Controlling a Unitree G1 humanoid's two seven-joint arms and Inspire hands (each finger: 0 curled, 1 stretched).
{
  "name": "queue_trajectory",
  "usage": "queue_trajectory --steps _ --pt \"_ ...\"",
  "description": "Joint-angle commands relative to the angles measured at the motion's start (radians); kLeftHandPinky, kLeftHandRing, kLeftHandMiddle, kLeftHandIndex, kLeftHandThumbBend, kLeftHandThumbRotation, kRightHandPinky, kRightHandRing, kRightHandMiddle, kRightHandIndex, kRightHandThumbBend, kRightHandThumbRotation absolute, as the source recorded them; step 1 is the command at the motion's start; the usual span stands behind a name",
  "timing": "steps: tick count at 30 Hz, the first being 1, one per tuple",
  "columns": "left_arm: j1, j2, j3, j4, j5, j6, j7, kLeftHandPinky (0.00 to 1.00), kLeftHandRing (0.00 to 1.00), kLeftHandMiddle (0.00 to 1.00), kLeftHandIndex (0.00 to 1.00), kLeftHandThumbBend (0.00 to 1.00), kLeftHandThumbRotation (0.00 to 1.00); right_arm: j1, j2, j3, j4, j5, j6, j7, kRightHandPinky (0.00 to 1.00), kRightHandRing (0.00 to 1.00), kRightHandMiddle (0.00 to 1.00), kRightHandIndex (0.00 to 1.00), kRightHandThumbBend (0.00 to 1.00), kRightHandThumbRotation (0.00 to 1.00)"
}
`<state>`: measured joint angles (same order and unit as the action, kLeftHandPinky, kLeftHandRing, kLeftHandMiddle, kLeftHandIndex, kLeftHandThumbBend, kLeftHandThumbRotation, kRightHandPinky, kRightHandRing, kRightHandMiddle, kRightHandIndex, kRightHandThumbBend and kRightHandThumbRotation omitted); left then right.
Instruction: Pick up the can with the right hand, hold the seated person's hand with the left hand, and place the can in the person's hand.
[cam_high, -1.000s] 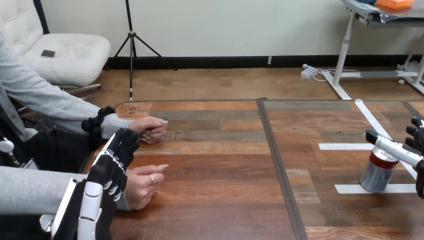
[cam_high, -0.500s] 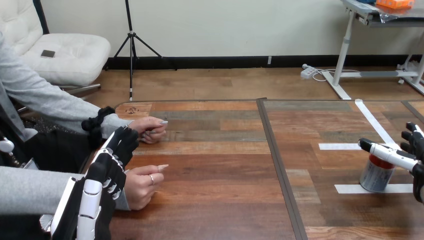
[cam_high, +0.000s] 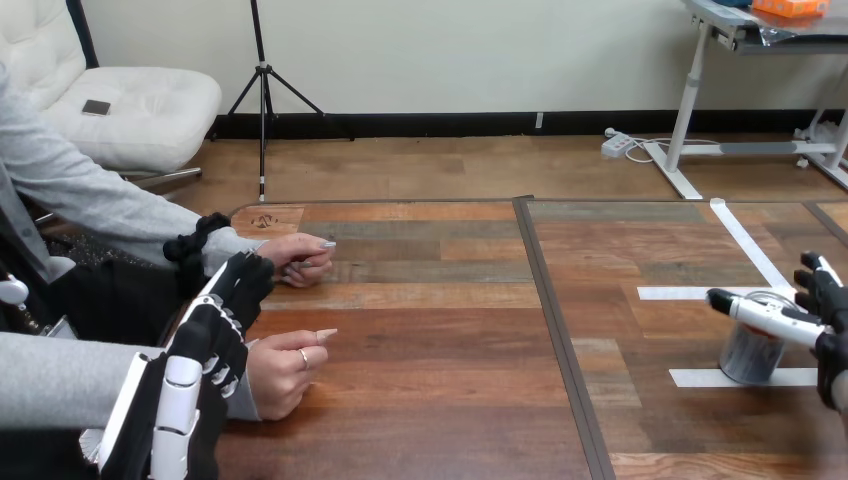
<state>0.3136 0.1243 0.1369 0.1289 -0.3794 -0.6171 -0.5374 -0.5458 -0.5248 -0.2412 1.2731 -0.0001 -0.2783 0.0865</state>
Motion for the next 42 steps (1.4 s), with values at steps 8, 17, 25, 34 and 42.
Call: queue_trajectory --steps 8,17,25,34,42 --pt "-0.032 0.015 -0.001 -0.058 0.006 0.009 0.007 1.00 0.94 0.91 0.90 0.56 1.00 -0.014 0.017 0.027 0.000 -0.026 0.014 -0.020 0.96 0.96 0.95 0.96 1.00 0.07" --pt "-0.032 0.016 0.001 -0.058 0.005 0.003 0.005 1.00 0.94 0.91 0.90 0.56 1.00 -0.014 0.018 0.053 -0.001 -0.056 0.036 -0.049 0.92 0.92 0.91 0.92 1.00 0.01" --pt "-0.030 0.016 0.001 -0.062 0.007 0.003 0.007 1.00 0.94 0.91 0.90 0.55 1.00 -0.014 0.024 0.052 -0.002 -0.055 0.049 -0.053 0.90 0.90 0.89 0.90 1.00 0.00" --pt "-0.030 0.020 0.002 -0.062 0.012 0.002 0.012 1.00 0.93 0.90 0.90 0.56 1.00 -0.015 0.025 0.059 -0.005 -0.060 0.065 -0.065 0.87 0.87 0.86 0.87 0.98 0.00" --pt "-0.029 0.026 0.002 -0.065 0.010 0.004 0.011 1.00 0.94 0.90 0.90 0.58 1.00 -0.018 0.025 0.077 -0.003 -0.082 0.081 -0.109 0.79 0.80 0.80 0.82 0.92 0.00"
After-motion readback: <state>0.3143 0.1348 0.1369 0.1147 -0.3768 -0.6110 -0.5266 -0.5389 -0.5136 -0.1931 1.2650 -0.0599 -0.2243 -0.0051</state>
